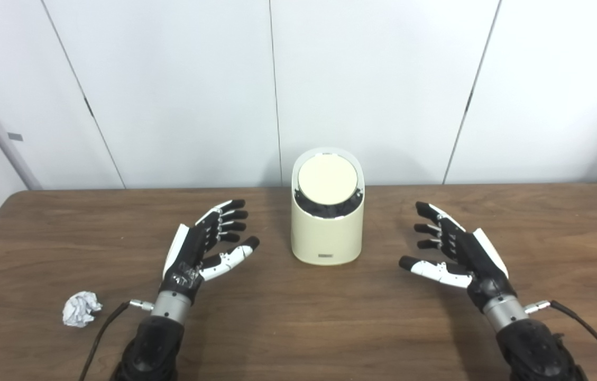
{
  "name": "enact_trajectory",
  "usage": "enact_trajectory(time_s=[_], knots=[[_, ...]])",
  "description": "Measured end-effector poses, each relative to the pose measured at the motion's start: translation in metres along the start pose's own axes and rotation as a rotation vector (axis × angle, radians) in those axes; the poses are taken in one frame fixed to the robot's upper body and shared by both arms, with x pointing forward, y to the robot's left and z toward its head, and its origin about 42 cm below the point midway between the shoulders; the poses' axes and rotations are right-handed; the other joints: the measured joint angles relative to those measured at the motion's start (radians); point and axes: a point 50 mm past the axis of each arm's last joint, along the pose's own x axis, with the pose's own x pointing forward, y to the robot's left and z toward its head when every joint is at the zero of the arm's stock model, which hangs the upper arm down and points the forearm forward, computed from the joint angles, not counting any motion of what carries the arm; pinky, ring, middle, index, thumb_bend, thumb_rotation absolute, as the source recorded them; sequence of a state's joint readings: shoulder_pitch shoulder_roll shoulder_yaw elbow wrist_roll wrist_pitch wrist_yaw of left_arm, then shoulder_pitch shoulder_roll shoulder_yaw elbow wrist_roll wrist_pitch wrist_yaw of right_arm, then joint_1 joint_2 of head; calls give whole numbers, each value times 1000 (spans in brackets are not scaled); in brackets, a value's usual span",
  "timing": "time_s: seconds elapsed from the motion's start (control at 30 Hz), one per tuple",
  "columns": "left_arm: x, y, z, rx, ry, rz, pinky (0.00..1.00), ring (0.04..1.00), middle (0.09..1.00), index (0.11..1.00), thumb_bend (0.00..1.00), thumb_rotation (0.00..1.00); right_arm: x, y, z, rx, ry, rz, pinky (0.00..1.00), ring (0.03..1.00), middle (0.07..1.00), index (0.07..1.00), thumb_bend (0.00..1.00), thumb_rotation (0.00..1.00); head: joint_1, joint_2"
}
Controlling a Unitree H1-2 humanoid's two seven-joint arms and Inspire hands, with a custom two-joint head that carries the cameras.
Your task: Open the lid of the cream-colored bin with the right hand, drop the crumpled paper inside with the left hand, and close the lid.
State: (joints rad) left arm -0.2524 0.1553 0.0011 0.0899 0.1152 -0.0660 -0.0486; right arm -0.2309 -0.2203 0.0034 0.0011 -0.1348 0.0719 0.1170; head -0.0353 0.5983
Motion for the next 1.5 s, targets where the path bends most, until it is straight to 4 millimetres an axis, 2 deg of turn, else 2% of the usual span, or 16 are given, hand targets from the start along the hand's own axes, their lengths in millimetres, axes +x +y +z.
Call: enact_trajectory(time_s=[0.43,0.63,0.8,0.97,1.1,1.33,1.5], knots=[[0,0,0,2,0,2,685,734,774,828,609,211,0,1,0,-2,-1,3,722,840,913,891,696,361,2,0],[0,0,0,2,0,3,641,726,777,832,609,215,2,4,5,-19,3,-7,733,835,896,902,711,451,0,-3],[0,-2,1,6,-1,-3,624,712,768,822,597,178,26,13,43,-60,-35,-62,715,821,876,882,726,449,0,-6],[0,-5,1,8,-6,-4,650,723,768,821,607,188,57,11,82,-78,-135,-66,721,838,878,882,721,435,0,-6],[0,-4,2,16,-17,-2,643,723,771,821,611,198,65,12,94,-82,-157,-50,739,856,885,883,710,402,5,-5],[0,-5,2,19,-23,-3,631,721,774,825,605,201,77,9,108,-136,-147,-39,705,822,859,859,773,412,5,-5],[0,-5,1,16,-23,-4,610,713,773,827,594,158,84,8,119,-180,-164,-31,691,826,861,857,771,370,6,-2]])
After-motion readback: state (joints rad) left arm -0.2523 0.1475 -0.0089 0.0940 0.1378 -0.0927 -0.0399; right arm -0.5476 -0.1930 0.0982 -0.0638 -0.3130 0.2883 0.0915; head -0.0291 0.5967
